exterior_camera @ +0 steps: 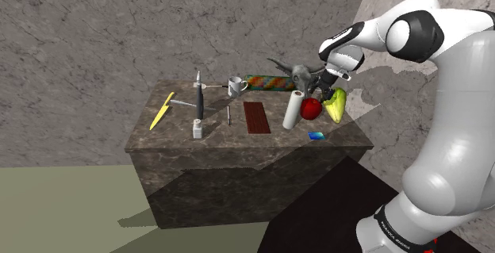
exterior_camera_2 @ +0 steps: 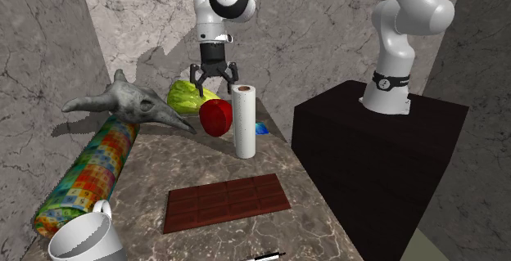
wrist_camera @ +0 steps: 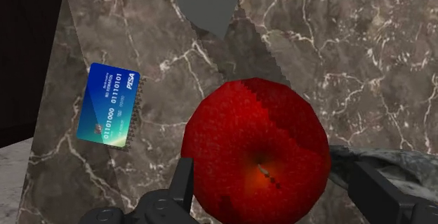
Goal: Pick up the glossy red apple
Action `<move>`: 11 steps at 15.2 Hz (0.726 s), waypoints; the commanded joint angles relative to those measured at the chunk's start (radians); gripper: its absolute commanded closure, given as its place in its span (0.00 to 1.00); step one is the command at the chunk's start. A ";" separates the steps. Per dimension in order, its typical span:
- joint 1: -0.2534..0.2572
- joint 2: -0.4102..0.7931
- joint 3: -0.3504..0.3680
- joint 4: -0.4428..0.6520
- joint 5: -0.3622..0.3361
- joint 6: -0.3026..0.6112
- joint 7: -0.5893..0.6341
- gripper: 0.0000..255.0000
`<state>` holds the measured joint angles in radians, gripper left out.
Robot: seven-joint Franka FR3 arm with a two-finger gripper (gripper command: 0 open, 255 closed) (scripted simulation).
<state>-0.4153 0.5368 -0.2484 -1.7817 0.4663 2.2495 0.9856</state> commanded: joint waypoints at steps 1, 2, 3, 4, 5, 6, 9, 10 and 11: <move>0.000 0.004 0.002 -0.003 0.003 0.007 -0.003 0.00; 0.000 0.005 0.002 -0.001 0.003 0.006 -0.001 1.00; 0.000 0.005 0.002 -0.001 0.003 0.006 -0.001 1.00; 0.000 0.005 0.002 -0.001 0.003 0.006 -0.001 1.00; 0.000 0.005 0.002 -0.001 0.003 0.006 -0.001 1.00; 0.000 0.004 0.002 -0.001 0.003 0.006 -0.001 1.00; 0.000 0.004 0.002 -0.001 0.003 0.006 -0.001 1.00; 0.000 0.005 0.002 -0.001 0.003 0.006 -0.001 1.00; 0.000 0.004 0.002 -0.003 0.003 0.007 -0.003 1.00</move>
<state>-0.4151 0.5406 -0.2466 -1.7834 0.4693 2.2562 0.9839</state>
